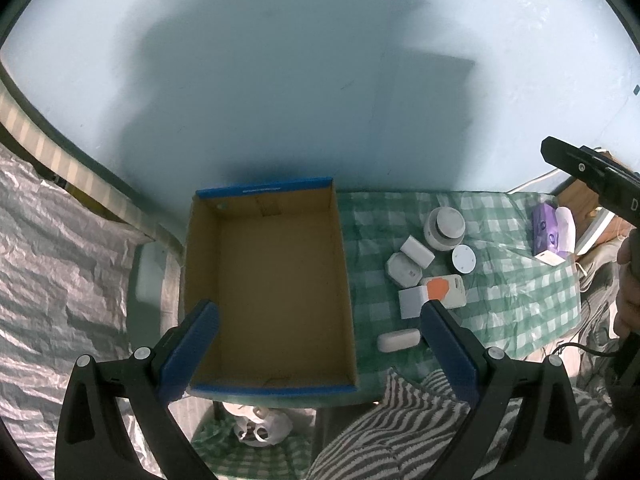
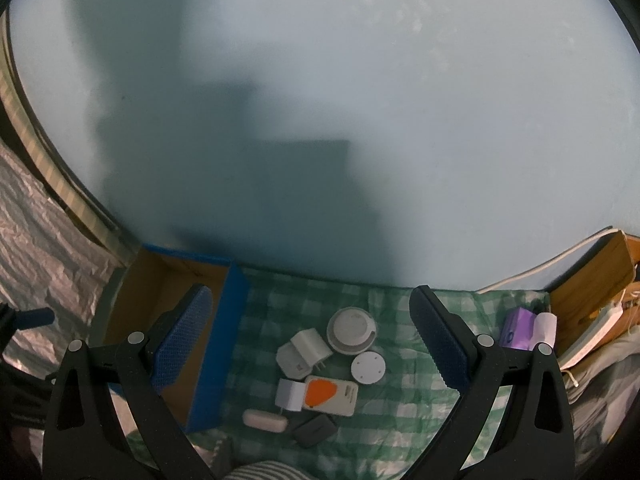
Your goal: Organize rigid objects
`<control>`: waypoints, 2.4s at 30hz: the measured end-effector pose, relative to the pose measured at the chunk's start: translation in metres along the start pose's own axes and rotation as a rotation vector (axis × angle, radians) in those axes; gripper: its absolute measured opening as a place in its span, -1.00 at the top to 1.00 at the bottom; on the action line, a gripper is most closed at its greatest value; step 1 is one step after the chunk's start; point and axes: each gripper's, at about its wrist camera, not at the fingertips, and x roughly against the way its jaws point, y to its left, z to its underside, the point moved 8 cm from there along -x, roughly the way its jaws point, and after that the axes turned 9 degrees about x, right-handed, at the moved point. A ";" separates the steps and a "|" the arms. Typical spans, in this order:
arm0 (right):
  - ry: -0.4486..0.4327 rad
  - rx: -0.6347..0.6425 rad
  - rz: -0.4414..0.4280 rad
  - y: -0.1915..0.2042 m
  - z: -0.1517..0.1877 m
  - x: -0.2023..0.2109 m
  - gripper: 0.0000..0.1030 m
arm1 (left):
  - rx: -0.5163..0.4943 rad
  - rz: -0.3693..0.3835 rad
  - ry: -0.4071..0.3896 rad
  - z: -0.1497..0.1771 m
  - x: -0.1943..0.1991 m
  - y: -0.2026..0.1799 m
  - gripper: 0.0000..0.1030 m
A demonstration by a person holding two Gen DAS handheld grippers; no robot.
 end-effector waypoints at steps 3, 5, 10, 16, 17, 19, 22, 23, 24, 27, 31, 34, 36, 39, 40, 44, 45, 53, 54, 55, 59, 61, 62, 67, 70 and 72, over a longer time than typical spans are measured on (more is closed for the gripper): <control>0.003 0.002 -0.001 -0.001 -0.002 -0.001 -0.92 | -0.001 0.000 0.000 0.000 0.000 0.000 -0.97; 0.003 0.003 0.001 -0.001 -0.002 -0.002 -0.92 | -0.003 -0.001 0.000 0.001 0.000 0.000 -0.97; 0.007 0.005 0.001 -0.001 -0.005 -0.003 -0.92 | -0.002 -0.002 0.004 -0.004 0.000 -0.002 -0.97; 0.013 0.002 -0.001 -0.002 -0.005 -0.004 -0.92 | 0.001 -0.010 0.014 -0.007 0.001 -0.003 -0.97; 0.017 0.002 -0.002 -0.001 -0.004 -0.005 -0.92 | 0.003 -0.012 0.016 -0.007 0.001 -0.001 -0.97; 0.028 0.002 -0.004 -0.001 -0.004 -0.007 -0.92 | 0.009 -0.018 0.023 -0.008 -0.002 0.002 -0.97; 0.055 0.001 -0.015 0.002 0.000 -0.013 -0.92 | 0.026 -0.032 0.039 -0.007 -0.008 0.013 -0.97; 0.069 -0.002 -0.023 0.003 0.004 -0.016 -0.92 | 0.034 -0.038 0.048 -0.006 -0.010 0.018 -0.97; 0.081 -0.004 -0.026 0.004 0.006 -0.019 -0.92 | 0.041 -0.047 0.056 -0.004 -0.013 0.024 -0.97; 0.123 -0.009 -0.042 0.007 0.015 -0.028 -0.92 | 0.053 -0.084 0.079 0.003 -0.021 0.046 -0.97; 0.189 -0.028 -0.046 0.004 0.031 -0.043 -0.92 | 0.087 -0.123 0.121 0.011 -0.035 0.079 -0.97; 0.240 -0.048 -0.055 0.001 0.047 -0.055 -0.92 | 0.113 -0.149 0.152 0.018 -0.045 0.103 -0.97; 0.281 -0.059 -0.056 -0.001 0.061 -0.064 -0.92 | 0.120 -0.163 0.166 0.023 -0.052 0.115 -0.97; 0.338 -0.074 -0.051 -0.002 0.080 -0.077 -0.92 | 0.138 -0.172 0.201 0.030 -0.064 0.131 -0.96; 0.353 -0.082 -0.050 -0.002 0.086 -0.081 -0.92 | 0.144 -0.171 0.212 0.032 -0.067 0.136 -0.96; 0.413 -0.116 -0.054 -0.001 0.110 -0.097 -0.92 | 0.151 -0.185 0.254 0.041 -0.079 0.151 -0.96; 0.427 -0.123 -0.056 0.000 0.115 -0.100 -0.92 | 0.152 -0.190 0.260 0.042 -0.082 0.155 -0.96; 0.504 -0.168 -0.075 0.007 0.151 -0.124 -0.92 | 0.171 -0.163 0.340 0.057 -0.115 0.188 -0.96; 0.510 -0.173 -0.082 0.007 0.154 -0.127 -0.92 | 0.165 -0.165 0.345 0.059 -0.119 0.191 -0.90; 0.513 -0.180 -0.086 0.008 0.158 -0.130 -0.92 | 0.159 -0.168 0.348 0.060 -0.123 0.193 -0.84; 0.553 -0.205 -0.098 0.008 0.176 -0.146 -0.92 | 0.161 -0.153 0.396 0.070 -0.144 0.202 -0.72; 0.572 -0.210 -0.090 0.008 0.185 -0.152 -0.92 | 0.188 -0.146 0.426 0.075 -0.156 0.208 -0.62; 0.576 -0.213 -0.090 0.008 0.188 -0.154 -0.92 | 0.196 -0.141 0.436 0.078 -0.160 0.209 -0.57; 0.612 -0.251 -0.095 0.007 0.208 -0.166 -0.92 | 0.197 -0.143 0.474 0.087 -0.176 0.215 -0.18; 0.634 -0.272 -0.089 0.007 0.219 -0.171 -0.92 | 0.209 -0.144 0.497 0.091 -0.184 0.218 -0.06; 0.647 -0.290 -0.087 0.006 0.227 -0.173 -0.92 | 0.217 -0.139 0.511 0.092 -0.189 0.219 0.03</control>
